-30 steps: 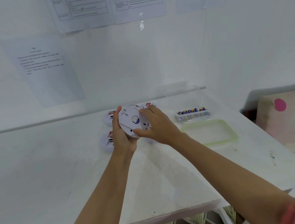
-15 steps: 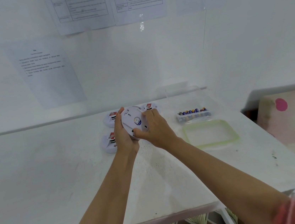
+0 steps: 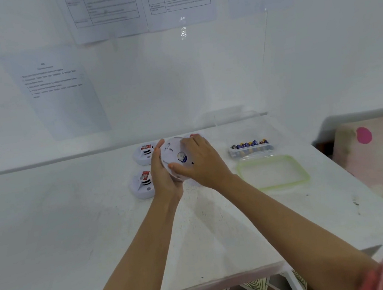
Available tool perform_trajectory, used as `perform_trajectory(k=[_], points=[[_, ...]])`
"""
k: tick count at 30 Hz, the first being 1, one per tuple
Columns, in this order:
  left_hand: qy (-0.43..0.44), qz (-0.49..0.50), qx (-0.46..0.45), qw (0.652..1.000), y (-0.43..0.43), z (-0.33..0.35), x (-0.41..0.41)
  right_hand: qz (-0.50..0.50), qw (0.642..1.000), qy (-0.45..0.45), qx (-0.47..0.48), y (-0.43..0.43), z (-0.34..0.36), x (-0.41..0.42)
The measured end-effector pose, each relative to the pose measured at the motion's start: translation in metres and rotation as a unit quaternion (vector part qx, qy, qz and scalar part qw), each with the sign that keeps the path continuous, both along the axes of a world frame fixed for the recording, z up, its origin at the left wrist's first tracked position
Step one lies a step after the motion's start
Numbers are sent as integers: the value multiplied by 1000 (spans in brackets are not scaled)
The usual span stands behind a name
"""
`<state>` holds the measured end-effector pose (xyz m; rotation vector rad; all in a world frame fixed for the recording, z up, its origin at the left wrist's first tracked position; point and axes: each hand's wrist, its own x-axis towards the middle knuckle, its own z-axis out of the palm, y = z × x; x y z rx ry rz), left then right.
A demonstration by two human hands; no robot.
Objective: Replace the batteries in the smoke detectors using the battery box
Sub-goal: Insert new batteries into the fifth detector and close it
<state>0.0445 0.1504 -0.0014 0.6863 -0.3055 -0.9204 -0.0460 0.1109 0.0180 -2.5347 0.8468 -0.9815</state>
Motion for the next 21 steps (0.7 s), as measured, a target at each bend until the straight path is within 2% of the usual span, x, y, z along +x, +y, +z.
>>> perform_trajectory(k=[9, 21], points=[[-4, 30, 21, 999, -4, -3, -1, -20, 999, 24, -5, 4, 0, 6], [-4, 46, 38, 998, -5, -11, -4, -75, 996, -35, 37, 16, -8, 12]])
